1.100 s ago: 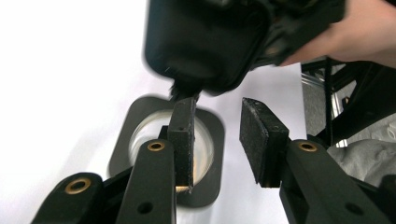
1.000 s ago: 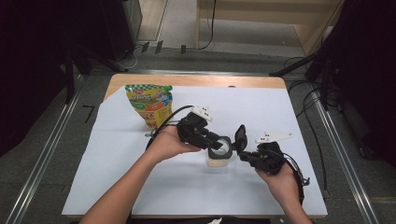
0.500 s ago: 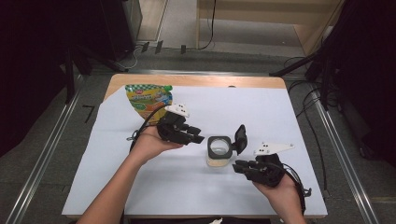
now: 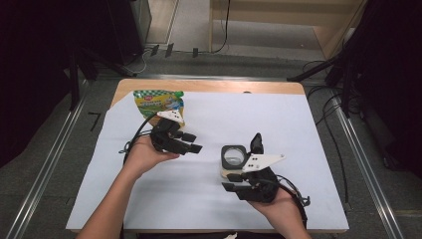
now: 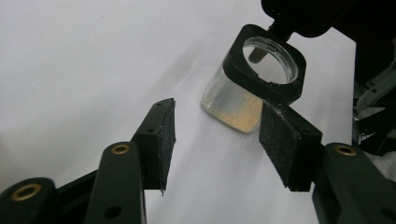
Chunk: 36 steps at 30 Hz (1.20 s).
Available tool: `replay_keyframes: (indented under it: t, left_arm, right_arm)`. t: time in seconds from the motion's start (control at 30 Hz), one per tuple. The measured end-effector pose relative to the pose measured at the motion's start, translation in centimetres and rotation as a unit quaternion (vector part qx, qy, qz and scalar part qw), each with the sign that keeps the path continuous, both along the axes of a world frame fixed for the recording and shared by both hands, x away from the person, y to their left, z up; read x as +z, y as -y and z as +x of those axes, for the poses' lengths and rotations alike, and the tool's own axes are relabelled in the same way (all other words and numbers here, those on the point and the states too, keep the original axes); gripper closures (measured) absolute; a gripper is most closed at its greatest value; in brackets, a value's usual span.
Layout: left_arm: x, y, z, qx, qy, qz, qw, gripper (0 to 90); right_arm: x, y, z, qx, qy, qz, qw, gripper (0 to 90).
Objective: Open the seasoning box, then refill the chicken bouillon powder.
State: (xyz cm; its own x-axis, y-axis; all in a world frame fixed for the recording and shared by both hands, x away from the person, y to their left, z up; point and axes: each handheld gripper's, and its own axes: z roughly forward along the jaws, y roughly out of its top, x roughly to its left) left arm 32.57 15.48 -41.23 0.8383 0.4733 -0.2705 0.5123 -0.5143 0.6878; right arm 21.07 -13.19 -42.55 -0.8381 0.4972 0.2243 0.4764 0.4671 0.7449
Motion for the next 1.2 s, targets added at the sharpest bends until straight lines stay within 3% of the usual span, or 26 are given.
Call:
replay_keyframes:
  t: [0.27, 0.43, 0.63, 0.77, 1.03, 1.2]
  left_arm:
    - [0.6, -2.6, -0.4, 0.022, 0.015, 0.003, 0.9997, 45.2]
    - [0.8, -4.3, -0.6, 0.042, 0.019, 0.002, 0.9989, 45.3]
    - [0.9, -5.8, -0.9, 0.057, 0.022, 0.005, 0.9981, 45.2]
    - [0.7, -6.7, -0.9, 0.064, 0.022, 0.008, 0.9977, 45.2]
    - [0.6, -9.3, -0.7, 0.096, 0.025, 0.009, 0.9951, 46.1]
    - [0.5, -10.0, 0.0, 0.114, 0.028, 0.005, 0.9931, 45.0]
  right_arm:
    - [0.2, -3.8, 0.6, 0.03, 0.002, 0.003, 0.9995, 60.1]
    - [-1.1, -6.0, 1.1, 0.056, -0.011, -0.009, 0.9983, 62.1]
    - [-2.6, -6.6, 0.7, 0.065, -0.005, -0.007, 0.9978, 62.1]
    - [-3.5, -6.7, 0.8, 0.068, -0.015, -0.014, 0.9974, 59.1]
    - [-3.9, -7.0, 1.0, 0.065, -0.011, -0.011, 0.9977, 55.5]
    - [-4.3, -7.5, 1.2, 0.069, -0.015, -0.014, 0.9974, 55.4]
